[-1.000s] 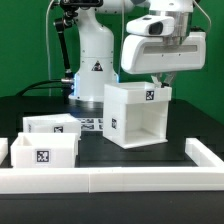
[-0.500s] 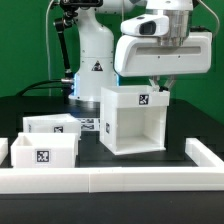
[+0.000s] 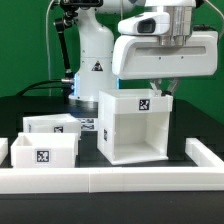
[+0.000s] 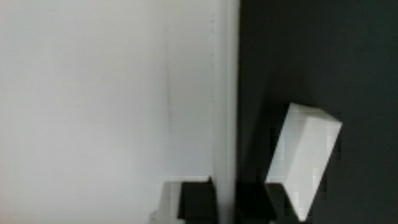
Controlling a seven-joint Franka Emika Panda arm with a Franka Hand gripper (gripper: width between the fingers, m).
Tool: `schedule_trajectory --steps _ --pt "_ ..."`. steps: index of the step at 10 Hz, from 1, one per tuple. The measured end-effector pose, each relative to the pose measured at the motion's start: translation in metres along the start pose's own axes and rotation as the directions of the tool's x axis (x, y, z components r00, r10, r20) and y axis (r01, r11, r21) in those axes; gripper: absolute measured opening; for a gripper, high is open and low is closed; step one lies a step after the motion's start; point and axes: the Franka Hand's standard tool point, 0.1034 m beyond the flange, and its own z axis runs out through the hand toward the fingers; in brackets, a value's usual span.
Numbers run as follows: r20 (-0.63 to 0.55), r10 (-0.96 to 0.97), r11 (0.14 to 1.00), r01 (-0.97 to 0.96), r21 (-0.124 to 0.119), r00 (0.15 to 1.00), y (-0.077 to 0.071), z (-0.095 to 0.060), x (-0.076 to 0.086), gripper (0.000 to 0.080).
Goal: Assemble drawer
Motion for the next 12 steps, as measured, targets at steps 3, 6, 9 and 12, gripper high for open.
schedule_trajectory --steps 3,6,9,12 --pt "-0.027 0.073 0.997 -0.072 0.019 0.997 0.001 0.0 0.026 0.0038" --pt "-0.088 0.085 0.996 -0.084 0.025 0.992 0.004 0.0 0.051 0.0038" --pt "-0.111 0.089 0.996 -0.087 0.028 0.99 0.002 0.0 0.059 0.0038" --pt "-0.107 0.224 0.974 -0.219 0.054 0.969 -0.001 -0.001 0.059 0.0038"
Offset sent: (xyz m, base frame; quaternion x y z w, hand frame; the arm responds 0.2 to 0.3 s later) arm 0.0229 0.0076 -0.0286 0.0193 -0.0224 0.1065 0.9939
